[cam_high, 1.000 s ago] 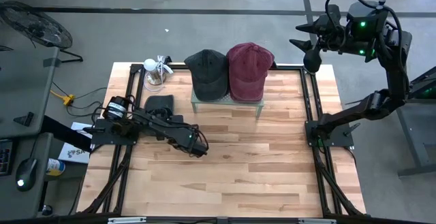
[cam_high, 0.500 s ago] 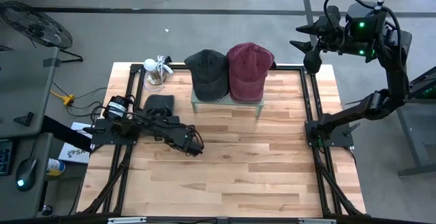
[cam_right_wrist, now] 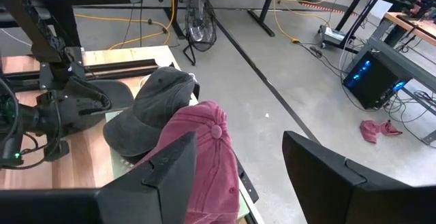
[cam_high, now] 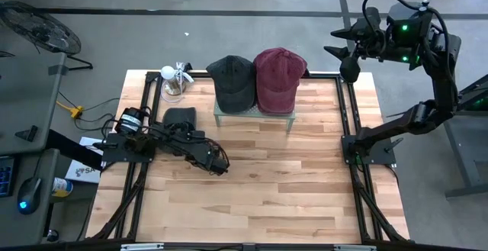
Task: Pick & Place hat
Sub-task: Stack the black cap on the other black caps on the shelf
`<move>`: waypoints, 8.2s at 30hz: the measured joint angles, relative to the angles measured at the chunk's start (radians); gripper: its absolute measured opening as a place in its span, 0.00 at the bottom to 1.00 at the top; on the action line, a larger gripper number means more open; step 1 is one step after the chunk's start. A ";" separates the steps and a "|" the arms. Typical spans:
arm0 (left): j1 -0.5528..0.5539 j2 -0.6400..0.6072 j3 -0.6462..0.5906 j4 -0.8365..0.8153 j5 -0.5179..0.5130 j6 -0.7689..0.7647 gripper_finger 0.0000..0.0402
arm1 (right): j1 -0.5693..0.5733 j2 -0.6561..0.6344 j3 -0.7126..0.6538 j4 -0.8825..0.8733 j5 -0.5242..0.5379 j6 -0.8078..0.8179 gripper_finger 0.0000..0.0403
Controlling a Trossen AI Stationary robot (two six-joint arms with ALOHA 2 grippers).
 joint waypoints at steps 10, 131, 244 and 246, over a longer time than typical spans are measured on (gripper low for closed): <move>-0.037 -0.033 0.164 -0.041 0.287 0.449 0.01 | 0.000 0.000 0.000 -0.013 -0.057 -0.003 0.52; -0.040 -0.126 1.311 0.020 0.360 1.509 0.00 | 0.450 0.481 0.000 0.010 -0.753 -0.378 0.44; -0.059 -0.385 1.295 -0.482 -0.244 2.022 0.48 | 0.393 0.384 0.000 0.177 -0.260 0.112 0.00; -0.059 -0.385 1.295 -0.483 -0.255 2.003 0.45 | 0.393 0.384 0.000 0.170 -0.261 0.107 0.00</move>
